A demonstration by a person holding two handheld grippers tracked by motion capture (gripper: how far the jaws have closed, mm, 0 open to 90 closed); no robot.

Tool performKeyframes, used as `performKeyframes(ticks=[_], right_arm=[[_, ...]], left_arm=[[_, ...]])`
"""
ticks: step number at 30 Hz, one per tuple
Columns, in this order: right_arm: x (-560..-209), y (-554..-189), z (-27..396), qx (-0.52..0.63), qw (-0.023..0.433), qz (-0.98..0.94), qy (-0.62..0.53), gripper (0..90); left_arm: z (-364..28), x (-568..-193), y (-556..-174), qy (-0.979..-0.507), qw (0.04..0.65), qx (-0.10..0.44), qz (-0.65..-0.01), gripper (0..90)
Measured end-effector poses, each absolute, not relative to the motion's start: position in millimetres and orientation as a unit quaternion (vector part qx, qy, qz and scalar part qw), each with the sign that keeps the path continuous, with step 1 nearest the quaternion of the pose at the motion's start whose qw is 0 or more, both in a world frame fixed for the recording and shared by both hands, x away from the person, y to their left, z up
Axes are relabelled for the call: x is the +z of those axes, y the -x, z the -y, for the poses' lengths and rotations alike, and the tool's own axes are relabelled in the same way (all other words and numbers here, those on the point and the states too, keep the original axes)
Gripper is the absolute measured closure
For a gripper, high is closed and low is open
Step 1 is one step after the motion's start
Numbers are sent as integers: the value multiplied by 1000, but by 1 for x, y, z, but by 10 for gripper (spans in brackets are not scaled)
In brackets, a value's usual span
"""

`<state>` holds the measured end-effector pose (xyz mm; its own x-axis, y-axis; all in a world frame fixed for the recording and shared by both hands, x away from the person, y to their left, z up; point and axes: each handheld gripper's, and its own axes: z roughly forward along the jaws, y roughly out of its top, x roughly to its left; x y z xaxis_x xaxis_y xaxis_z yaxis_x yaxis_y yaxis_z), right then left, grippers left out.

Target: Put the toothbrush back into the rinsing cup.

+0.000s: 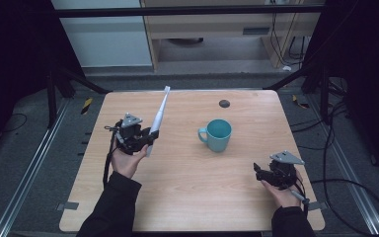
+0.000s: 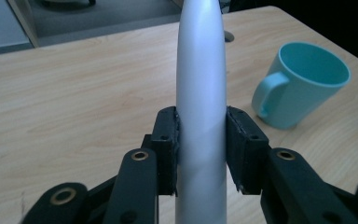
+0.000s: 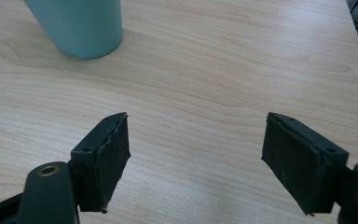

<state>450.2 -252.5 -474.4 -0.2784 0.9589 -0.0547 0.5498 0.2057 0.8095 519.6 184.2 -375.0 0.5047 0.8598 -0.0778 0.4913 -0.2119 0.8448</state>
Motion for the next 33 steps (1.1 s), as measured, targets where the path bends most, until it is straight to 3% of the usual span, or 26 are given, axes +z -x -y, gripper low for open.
performKeyframes(ticks=[28, 33], right_arm=[[-477, -452, 251, 342, 299, -722, -522, 199], [-477, -452, 252, 340, 300, -723, -521, 198]], left_arm=[[-89, -372, -563, -696, 485, 281, -448, 660], [-78, -371, -570, -690, 494, 274, -453, 659]])
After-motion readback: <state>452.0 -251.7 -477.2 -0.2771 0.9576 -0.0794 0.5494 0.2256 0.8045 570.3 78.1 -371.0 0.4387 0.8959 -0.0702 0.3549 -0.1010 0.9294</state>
